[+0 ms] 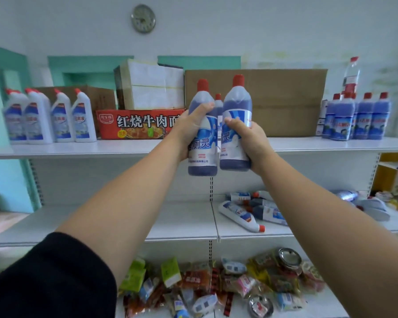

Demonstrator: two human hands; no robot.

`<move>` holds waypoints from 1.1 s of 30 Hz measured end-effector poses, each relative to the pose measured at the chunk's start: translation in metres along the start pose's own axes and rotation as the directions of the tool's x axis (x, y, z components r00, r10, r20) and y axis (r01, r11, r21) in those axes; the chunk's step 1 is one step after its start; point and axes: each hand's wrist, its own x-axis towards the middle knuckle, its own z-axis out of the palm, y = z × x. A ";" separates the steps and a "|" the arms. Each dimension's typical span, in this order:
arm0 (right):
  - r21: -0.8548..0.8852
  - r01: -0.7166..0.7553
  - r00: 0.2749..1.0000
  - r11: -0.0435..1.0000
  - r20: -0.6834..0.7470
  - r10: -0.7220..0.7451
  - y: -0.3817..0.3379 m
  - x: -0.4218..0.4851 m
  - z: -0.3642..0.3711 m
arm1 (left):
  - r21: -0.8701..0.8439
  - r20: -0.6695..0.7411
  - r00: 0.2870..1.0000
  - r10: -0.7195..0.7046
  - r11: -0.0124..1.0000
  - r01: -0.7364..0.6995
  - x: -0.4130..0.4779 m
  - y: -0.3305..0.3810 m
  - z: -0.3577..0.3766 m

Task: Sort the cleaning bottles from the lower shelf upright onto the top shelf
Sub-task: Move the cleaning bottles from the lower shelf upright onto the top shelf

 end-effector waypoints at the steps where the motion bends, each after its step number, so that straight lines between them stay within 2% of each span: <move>1: -0.005 0.001 1.000 1.000 -0.017 -0.001 -0.001 0.002 -0.005 | 0.001 -0.009 1.000 0.004 1.000 -0.004 0.004 -0.001 0.001; 8: -0.120 0.024 0.988 0.993 -0.149 -0.042 -0.008 0.011 -0.058 | -0.082 -0.102 0.994 0.035 0.996 -0.043 0.034 -0.019 0.018; 12: -0.208 0.021 0.986 0.978 -0.156 -0.055 -0.007 0.024 -0.084 | -0.076 -0.144 0.988 0.048 0.995 -0.060 0.054 -0.024 0.028; 19: -0.270 -0.013 0.972 0.963 -0.228 -0.051 0.000 0.063 -0.105 | -0.041 -0.145 0.987 0.072 0.996 -0.079 0.104 -0.032 0.047; 24: -0.305 0.014 0.967 0.952 -0.240 -0.091 0.015 0.113 -0.119 | -0.026 -0.125 0.988 0.092 0.995 -0.096 0.157 -0.041 0.053; 29: -0.337 0.016 0.960 0.941 -0.256 -0.108 0.036 0.171 -0.136 | 0.071 -0.108 0.986 0.125 0.990 -0.118 0.224 -0.062 0.056; 33: -0.369 0.000 0.960 0.930 -0.261 -0.103 0.053 0.215 -0.154 | 0.214 -0.111 0.983 0.146 0.970 -0.120 0.273 -0.073 0.062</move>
